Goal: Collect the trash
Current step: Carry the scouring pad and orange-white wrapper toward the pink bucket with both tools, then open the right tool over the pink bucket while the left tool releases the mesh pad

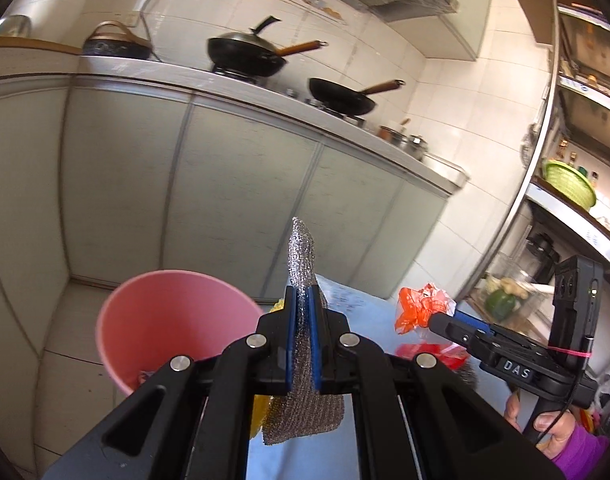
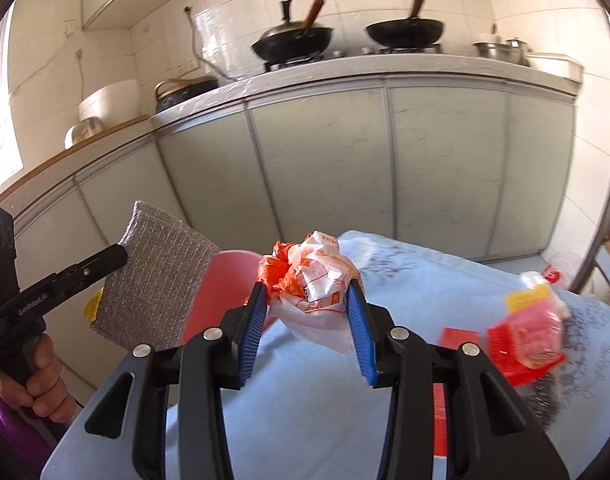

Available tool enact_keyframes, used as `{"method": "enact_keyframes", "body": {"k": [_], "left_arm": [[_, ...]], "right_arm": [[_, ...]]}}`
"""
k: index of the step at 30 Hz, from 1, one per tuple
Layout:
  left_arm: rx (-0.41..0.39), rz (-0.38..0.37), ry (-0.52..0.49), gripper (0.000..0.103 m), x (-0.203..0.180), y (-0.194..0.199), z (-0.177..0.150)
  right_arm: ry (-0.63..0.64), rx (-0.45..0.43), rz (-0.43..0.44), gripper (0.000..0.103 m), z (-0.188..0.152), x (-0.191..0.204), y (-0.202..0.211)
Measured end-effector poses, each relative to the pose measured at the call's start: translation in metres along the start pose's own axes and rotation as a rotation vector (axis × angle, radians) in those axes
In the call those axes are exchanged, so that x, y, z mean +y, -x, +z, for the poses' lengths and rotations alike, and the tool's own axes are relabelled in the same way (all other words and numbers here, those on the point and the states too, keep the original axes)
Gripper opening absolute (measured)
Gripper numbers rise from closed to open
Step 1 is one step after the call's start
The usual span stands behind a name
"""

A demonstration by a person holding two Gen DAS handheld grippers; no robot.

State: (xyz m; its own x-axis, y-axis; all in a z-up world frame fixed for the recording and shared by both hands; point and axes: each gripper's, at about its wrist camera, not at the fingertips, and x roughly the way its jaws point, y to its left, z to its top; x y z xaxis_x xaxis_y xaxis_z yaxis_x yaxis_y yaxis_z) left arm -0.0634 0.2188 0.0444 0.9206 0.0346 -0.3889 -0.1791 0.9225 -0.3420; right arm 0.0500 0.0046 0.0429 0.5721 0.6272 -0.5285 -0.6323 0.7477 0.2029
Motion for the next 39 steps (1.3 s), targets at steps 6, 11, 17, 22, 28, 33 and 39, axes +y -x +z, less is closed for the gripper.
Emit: {"method": "enact_keyframes", "body": {"k": [6, 11, 17, 22, 28, 33, 39], "left_arm": [[-0.010, 0.151, -0.008, 0.005, 0.038, -0.008, -0.005], [0.018, 0.218, 0.005, 0.005, 0.062, -0.022, -0.014], [0.053, 0.253, 0.026, 0.005, 0.079, -0.042, -0.020], [0.076, 0.279, 0.039, 0.006, 0.086, -0.050, -0.029], [0.091, 0.312, 0.061, 0.008, 0.092, -0.054, -0.035], [0.106, 0.326, 0.082, 0.022, 0.093, -0.055, -0.035], [0.100, 0.314, 0.075, 0.026, 0.086, -0.048, -0.032]], "right_arm": [[0.052, 0.086, 0.085, 0.041, -0.004, 0.040, -0.050], [0.090, 0.164, 0.114, 0.041, -0.017, 0.066, -0.087], [0.123, 0.221, 0.118, 0.041, -0.023, 0.084, -0.122], [0.114, 0.258, 0.117, 0.042, -0.029, 0.089, -0.141], [0.112, 0.299, 0.110, 0.043, -0.033, 0.089, -0.152], [0.107, 0.309, 0.107, 0.043, -0.034, 0.088, -0.152], [0.082, 0.298, 0.106, 0.043, -0.033, 0.081, -0.143]]}}
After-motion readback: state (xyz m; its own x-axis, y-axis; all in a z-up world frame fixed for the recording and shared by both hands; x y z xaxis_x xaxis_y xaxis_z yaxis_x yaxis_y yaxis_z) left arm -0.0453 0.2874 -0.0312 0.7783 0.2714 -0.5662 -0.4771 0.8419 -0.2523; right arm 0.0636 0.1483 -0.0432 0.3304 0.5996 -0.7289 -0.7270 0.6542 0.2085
